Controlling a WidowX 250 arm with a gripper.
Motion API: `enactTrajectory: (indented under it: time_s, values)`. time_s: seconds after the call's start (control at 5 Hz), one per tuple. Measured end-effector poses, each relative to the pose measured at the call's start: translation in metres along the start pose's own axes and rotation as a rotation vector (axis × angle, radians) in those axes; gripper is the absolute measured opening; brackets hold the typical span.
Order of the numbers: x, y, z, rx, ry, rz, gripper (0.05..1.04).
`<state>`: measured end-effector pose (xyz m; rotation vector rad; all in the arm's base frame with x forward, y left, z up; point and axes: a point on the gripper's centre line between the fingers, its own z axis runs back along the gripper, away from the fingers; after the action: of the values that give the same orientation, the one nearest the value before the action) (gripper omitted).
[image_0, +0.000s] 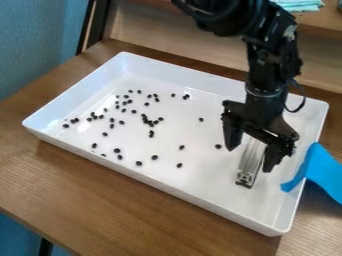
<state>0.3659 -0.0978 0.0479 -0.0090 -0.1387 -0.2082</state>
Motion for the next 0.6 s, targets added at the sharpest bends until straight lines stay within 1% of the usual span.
enactTrajectory:
  time_s: [0.2,0.4,0.6]
  values:
    - [-0.006,0.002,-0.010,-0.003,0.019,0.006,0.657]
    - [-0.010,0.004,-0.013,-0.012,0.032,0.006,0.401]
    - [-0.013,0.016,-0.014,-0.022,0.036,0.026,0.389]
